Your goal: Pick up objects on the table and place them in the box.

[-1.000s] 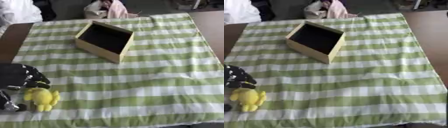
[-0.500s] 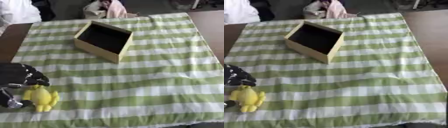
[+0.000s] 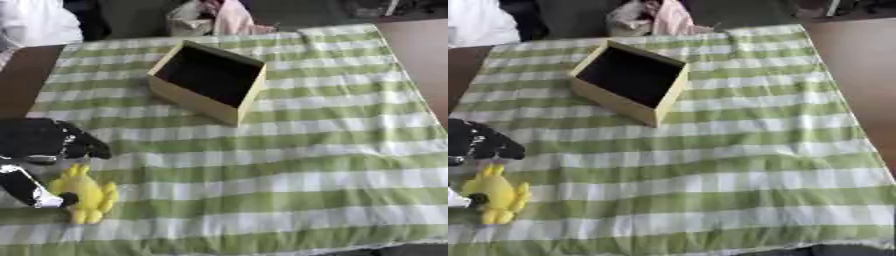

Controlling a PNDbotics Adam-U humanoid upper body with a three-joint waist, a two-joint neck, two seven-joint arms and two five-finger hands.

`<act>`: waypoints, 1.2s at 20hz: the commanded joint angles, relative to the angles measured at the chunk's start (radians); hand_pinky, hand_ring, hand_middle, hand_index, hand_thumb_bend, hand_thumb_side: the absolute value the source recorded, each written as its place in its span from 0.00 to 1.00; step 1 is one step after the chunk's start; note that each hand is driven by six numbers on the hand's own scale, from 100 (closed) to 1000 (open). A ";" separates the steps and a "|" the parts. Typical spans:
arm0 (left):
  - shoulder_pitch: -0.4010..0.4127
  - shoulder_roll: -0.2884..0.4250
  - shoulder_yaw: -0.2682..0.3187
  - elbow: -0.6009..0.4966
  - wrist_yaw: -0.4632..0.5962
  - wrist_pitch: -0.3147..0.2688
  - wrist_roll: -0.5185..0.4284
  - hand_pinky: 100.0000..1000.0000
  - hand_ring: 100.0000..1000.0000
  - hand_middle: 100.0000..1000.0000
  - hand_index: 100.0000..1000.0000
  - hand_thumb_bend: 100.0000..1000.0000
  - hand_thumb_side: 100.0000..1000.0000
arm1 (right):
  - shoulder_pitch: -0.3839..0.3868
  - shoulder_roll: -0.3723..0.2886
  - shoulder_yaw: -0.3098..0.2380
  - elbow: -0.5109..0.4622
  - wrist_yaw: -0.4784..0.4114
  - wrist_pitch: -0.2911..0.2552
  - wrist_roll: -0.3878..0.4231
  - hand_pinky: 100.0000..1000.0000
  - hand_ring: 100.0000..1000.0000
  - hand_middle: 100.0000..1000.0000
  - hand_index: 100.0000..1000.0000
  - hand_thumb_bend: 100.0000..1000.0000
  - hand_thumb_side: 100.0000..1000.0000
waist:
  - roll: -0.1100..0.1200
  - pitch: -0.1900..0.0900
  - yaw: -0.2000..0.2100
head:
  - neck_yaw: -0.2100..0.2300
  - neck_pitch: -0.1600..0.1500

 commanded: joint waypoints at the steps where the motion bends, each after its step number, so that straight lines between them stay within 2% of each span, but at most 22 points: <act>1: -0.021 0.016 0.005 0.000 0.021 -0.209 -0.241 0.77 0.87 0.88 0.99 0.22 0.75 | -0.008 -0.009 -0.007 -0.021 -0.008 0.002 -0.001 0.63 0.71 0.69 0.76 0.00 0.60 | 0.001 -0.009 -0.002 | 0.004 0.007; 4: -0.026 0.011 0.000 -0.006 0.042 -0.209 -0.261 0.76 0.86 0.88 0.99 0.18 0.63 | -0.007 -0.008 -0.008 -0.021 -0.010 0.003 0.000 0.62 0.71 0.69 0.76 0.00 0.61 | 0.001 -0.008 -0.004 | 0.004 0.007; 6: -0.026 0.011 -0.009 -0.007 0.061 -0.209 -0.281 0.75 0.86 0.89 1.00 0.14 0.69 | -0.007 -0.008 -0.008 -0.021 -0.011 0.004 0.000 0.62 0.71 0.69 0.76 0.00 0.61 | 0.002 -0.006 -0.005 | 0.003 0.007; 11: -0.035 0.020 -0.014 -0.033 0.146 -0.209 -0.332 0.74 0.85 0.88 1.00 0.13 0.67 | -0.004 -0.008 -0.009 -0.021 -0.013 0.005 -0.001 0.62 0.70 0.69 0.76 0.00 0.61 | 0.006 -0.005 -0.004 | 0.002 0.007; 13: -0.039 0.030 -0.009 -0.045 0.173 -0.209 -0.349 0.74 0.85 0.88 1.00 0.18 0.64 | -0.003 -0.009 -0.010 -0.021 -0.013 0.006 -0.001 0.62 0.70 0.69 0.76 0.00 0.61 | 0.007 -0.007 -0.003 | -0.004 0.007; 15: -0.052 0.043 -0.005 -0.069 0.190 -0.209 -0.353 0.75 0.85 0.88 1.00 0.24 0.57 | 0.000 -0.013 -0.012 -0.021 -0.012 0.007 -0.003 0.62 0.70 0.69 0.76 0.00 0.60 | 0.009 -0.011 0.001 | -0.009 0.007; 17: -0.064 0.060 -0.008 -0.099 0.197 -0.209 -0.341 0.74 0.84 0.88 0.99 0.30 0.33 | 0.004 -0.014 -0.012 -0.021 -0.011 0.007 -0.003 0.62 0.70 0.69 0.76 0.00 0.60 | 0.014 -0.016 0.007 | -0.014 0.007; 18: -0.064 0.068 -0.010 -0.110 0.199 -0.209 -0.327 0.73 0.84 0.87 0.98 0.30 0.24 | 0.006 -0.014 -0.012 -0.021 -0.010 0.007 -0.003 0.62 0.70 0.69 0.76 0.00 0.60 | 0.017 -0.018 0.009 | -0.017 0.007; 20: -0.057 0.080 -0.019 -0.122 0.205 -0.209 -0.298 0.72 0.83 0.87 0.97 0.26 0.18 | 0.009 -0.015 -0.013 -0.021 -0.010 0.008 -0.004 0.62 0.70 0.69 0.76 0.00 0.60 | 0.020 -0.022 0.011 | -0.018 0.007; 21: -0.052 0.085 -0.024 -0.125 0.208 -0.209 -0.287 0.72 0.83 0.87 0.97 0.26 0.18 | 0.009 -0.015 -0.013 -0.021 -0.009 0.008 -0.004 0.62 0.70 0.69 0.76 0.00 0.60 | 0.021 -0.023 0.011 | -0.018 0.007; 24: -0.039 0.095 -0.044 -0.123 0.213 -0.209 -0.285 0.72 0.83 0.87 0.98 0.20 0.29 | 0.011 -0.014 -0.013 -0.021 -0.009 0.007 -0.005 0.62 0.70 0.69 0.76 0.00 0.60 | 0.023 -0.027 0.010 | -0.017 0.007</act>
